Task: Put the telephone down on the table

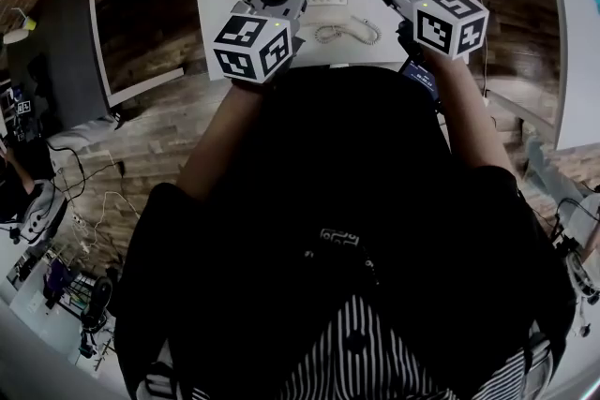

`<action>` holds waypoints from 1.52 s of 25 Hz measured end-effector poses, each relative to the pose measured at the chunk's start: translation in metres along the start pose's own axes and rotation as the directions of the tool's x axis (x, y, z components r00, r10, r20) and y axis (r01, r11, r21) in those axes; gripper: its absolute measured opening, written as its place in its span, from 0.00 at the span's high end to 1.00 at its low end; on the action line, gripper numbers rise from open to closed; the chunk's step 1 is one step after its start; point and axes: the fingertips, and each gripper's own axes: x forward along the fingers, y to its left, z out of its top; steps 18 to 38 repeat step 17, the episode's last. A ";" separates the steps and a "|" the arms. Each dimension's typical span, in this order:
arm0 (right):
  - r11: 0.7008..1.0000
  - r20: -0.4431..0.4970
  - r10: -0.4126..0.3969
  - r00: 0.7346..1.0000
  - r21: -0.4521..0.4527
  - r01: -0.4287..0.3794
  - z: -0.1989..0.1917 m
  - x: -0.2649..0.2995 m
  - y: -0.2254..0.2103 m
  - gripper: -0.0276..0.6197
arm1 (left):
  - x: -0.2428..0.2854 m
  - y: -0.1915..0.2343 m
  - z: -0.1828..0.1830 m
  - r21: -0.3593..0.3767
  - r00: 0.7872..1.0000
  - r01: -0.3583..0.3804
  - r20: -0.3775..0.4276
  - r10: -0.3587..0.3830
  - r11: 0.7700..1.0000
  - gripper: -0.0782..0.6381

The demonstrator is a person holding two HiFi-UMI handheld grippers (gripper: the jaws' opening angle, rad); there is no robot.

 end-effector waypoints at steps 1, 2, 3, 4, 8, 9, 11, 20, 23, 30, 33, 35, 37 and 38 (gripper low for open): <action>1.000 0.002 0.000 1.000 -0.001 0.000 0.000 0.000 0.000 0.95 | 0.001 -0.001 0.000 0.005 1.000 -0.002 0.000 0.002 1.000 0.88; 1.000 0.005 -0.001 1.000 -0.003 0.001 0.001 0.000 0.000 0.95 | 0.001 -0.001 0.001 0.009 1.000 -0.003 0.002 0.003 1.000 0.88; 1.000 0.008 -0.001 1.000 -0.004 0.001 0.002 0.000 0.000 0.95 | 0.001 -0.001 0.002 0.011 1.000 -0.005 0.005 0.005 1.000 0.88; 1.000 0.010 -0.001 1.000 -0.005 0.001 0.002 0.001 0.002 0.95 | 0.000 -0.001 0.003 0.011 1.000 -0.008 0.008 0.007 1.000 0.88; 1.000 0.009 0.002 1.000 -0.021 -0.002 0.004 0.002 0.007 0.95 | -0.003 -0.003 0.004 0.019 1.000 -0.014 0.011 0.013 1.000 0.88; 1.000 0.010 0.003 1.000 -0.024 -0.002 0.005 0.003 0.008 0.95 | -0.004 -0.004 0.004 0.027 1.000 -0.014 0.007 0.014 1.000 0.88; 1.000 0.012 0.003 1.000 -0.027 -0.002 0.006 0.003 0.010 0.95 | -0.005 -0.007 0.002 0.044 1.000 -0.012 0.000 0.012 0.999 0.88; 1.000 0.015 0.007 1.000 -0.029 -0.007 0.005 0.003 0.013 0.95 | -0.008 -0.008 0.003 0.051 1.000 -0.014 0.005 0.013 0.999 0.88; 1.000 0.015 0.007 1.000 -0.029 -0.007 0.005 0.003 0.013 0.95 | -0.008 -0.008 0.003 0.051 1.000 -0.014 0.005 0.013 0.999 0.88; 1.000 0.015 0.007 1.000 -0.029 -0.007 0.005 0.003 0.013 0.95 | -0.008 -0.008 0.003 0.051 1.000 -0.014 0.005 0.013 0.999 0.88; 1.000 0.015 0.007 1.000 -0.029 -0.007 0.005 0.003 0.013 0.95 | -0.008 -0.008 0.003 0.051 1.000 -0.014 0.005 0.013 0.999 0.88; 1.000 0.015 0.007 1.000 -0.029 -0.007 0.005 0.003 0.013 0.95 | -0.008 -0.008 0.003 0.051 1.000 -0.014 0.005 0.013 0.999 0.88; 1.000 0.015 0.007 1.000 -0.029 -0.007 0.005 0.003 0.013 0.95 | -0.008 -0.008 0.003 0.051 1.000 -0.014 0.005 0.013 0.999 0.88; 1.000 0.015 0.007 1.000 -0.029 -0.007 0.005 0.003 0.013 0.95 | -0.008 -0.008 0.003 0.051 1.000 -0.014 0.005 0.013 0.999 0.88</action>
